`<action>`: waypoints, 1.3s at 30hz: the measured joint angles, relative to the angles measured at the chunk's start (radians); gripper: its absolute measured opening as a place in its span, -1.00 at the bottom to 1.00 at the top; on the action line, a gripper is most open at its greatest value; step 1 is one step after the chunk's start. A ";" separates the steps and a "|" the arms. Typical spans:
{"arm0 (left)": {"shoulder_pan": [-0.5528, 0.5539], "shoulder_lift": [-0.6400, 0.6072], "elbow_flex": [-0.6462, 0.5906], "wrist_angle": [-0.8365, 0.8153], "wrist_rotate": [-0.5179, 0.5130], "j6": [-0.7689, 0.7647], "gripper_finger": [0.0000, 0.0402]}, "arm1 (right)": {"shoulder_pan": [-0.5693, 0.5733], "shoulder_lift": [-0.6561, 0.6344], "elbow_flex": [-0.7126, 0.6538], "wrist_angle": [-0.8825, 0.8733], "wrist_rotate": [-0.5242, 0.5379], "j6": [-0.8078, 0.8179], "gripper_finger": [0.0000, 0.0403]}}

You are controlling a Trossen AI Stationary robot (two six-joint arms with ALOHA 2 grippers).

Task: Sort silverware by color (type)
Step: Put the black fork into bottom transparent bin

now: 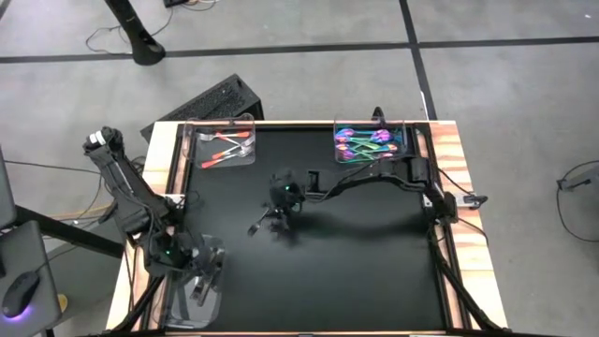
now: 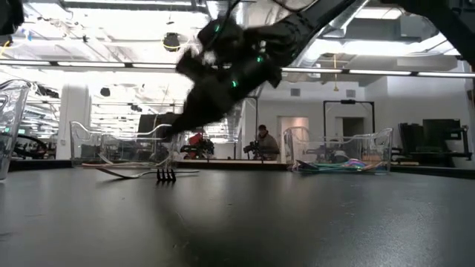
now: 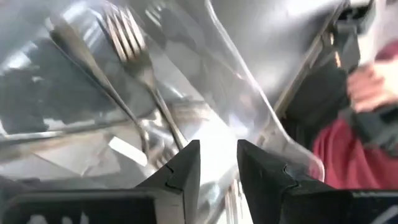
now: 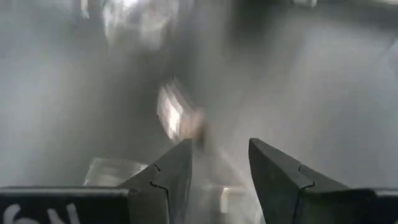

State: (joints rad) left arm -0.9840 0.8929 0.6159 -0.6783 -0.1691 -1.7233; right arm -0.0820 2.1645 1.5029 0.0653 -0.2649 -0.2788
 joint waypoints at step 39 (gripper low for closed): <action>0.354 -0.070 -0.036 -0.054 -0.738 0.640 -0.53 | -0.057 0.075 0.179 -0.475 0.086 0.133 -0.97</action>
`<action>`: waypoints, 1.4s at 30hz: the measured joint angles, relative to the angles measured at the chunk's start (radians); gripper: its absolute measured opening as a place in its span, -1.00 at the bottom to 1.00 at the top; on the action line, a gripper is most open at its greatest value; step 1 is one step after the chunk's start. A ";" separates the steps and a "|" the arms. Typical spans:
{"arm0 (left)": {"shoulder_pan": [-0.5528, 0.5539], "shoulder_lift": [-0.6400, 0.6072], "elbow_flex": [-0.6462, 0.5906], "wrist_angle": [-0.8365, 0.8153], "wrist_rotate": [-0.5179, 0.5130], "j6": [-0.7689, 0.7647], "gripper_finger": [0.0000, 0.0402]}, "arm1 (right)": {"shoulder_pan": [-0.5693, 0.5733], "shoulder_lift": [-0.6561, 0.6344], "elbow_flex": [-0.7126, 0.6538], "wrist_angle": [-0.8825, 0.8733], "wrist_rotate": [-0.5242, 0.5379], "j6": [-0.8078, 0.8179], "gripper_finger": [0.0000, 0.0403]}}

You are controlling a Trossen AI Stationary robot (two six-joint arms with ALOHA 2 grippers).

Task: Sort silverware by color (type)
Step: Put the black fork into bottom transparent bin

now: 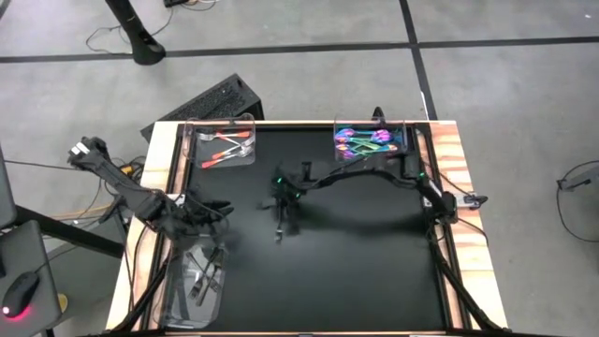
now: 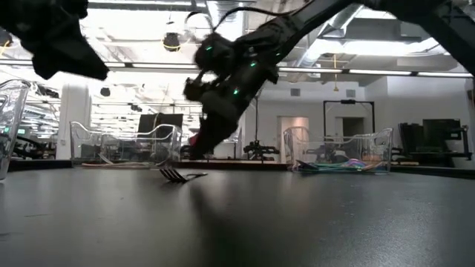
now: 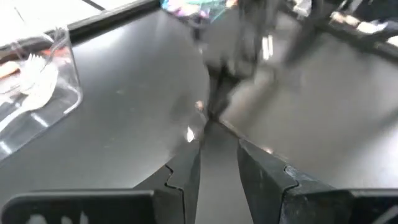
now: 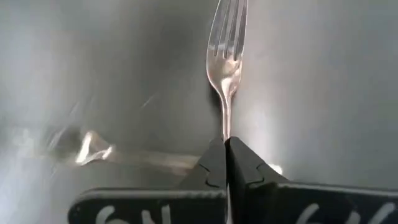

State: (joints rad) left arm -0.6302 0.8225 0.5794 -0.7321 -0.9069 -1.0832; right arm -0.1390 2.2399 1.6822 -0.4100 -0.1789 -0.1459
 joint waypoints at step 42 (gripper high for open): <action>0.484 0.068 -0.237 1.090 0.351 0.841 -0.27 | 0.079 -0.288 -0.642 1.381 0.107 0.260 -0.97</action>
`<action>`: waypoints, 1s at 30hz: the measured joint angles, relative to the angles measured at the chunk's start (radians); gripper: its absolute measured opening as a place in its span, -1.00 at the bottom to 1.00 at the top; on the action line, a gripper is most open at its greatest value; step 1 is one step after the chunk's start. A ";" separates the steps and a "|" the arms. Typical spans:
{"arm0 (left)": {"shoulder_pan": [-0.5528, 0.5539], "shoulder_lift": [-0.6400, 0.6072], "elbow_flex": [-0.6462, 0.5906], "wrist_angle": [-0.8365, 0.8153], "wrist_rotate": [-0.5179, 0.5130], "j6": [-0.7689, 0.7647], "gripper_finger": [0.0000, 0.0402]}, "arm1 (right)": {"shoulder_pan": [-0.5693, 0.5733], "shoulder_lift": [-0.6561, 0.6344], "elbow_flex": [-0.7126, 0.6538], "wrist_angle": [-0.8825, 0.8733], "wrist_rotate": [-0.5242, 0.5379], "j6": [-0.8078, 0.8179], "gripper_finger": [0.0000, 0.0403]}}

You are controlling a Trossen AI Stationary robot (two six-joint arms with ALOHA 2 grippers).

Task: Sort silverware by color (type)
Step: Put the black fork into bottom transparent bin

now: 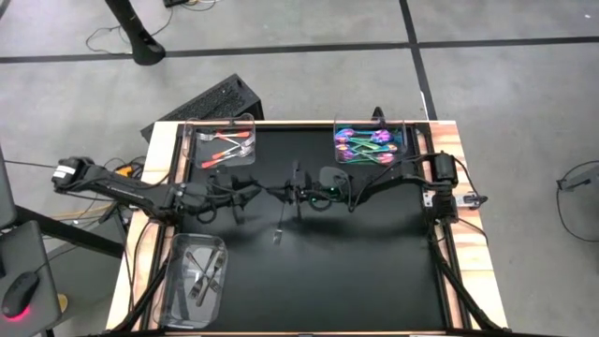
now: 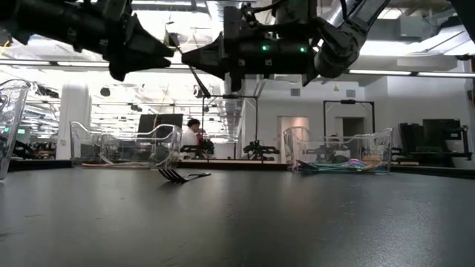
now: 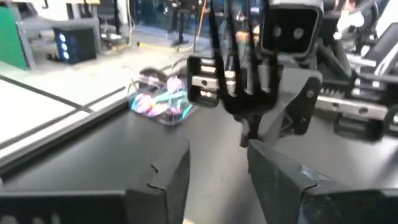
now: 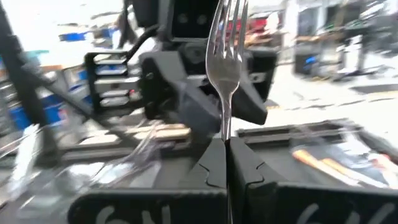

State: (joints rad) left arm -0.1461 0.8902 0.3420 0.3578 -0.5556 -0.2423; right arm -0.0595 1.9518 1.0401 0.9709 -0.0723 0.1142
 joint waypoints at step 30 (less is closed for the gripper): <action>0.235 0.177 -0.001 0.333 0.194 0.119 -0.12 | -0.007 -0.001 -0.002 0.094 0.236 -0.044 -0.96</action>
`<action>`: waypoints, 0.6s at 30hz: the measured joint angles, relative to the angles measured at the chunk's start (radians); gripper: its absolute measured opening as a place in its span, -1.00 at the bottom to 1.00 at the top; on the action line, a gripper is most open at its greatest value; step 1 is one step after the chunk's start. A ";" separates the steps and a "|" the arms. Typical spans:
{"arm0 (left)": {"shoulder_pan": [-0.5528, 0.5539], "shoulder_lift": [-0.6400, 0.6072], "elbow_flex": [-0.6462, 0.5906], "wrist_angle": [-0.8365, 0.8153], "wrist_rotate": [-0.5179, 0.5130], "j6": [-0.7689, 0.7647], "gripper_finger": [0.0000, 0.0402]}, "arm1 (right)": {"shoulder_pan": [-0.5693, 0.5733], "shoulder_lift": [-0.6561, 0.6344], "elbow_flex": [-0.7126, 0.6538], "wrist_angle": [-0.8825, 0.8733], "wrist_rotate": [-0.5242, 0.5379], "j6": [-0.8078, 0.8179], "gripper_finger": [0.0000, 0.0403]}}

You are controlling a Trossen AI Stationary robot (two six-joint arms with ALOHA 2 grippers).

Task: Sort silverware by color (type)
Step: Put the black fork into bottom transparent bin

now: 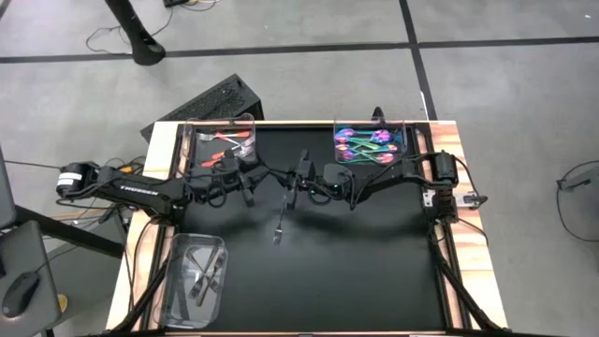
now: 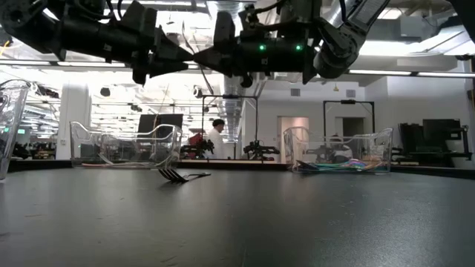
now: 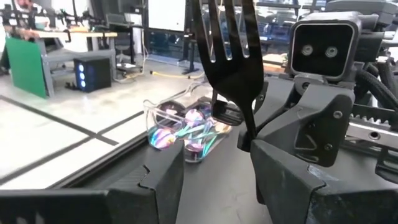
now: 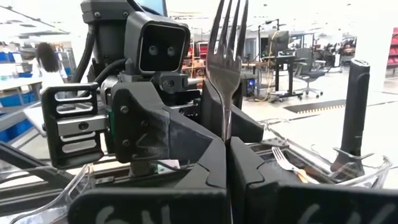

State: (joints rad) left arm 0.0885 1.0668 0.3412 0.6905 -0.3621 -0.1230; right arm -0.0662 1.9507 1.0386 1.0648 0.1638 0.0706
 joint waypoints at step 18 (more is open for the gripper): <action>0.061 -0.009 0.000 0.084 0.123 0.099 -0.12 | -0.001 -0.003 0.004 0.003 0.003 -0.056 -0.95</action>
State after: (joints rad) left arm 0.1494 1.0580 0.3408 0.7744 -0.2394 -0.0237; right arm -0.0669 1.9480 1.0424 1.0682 0.1665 0.0143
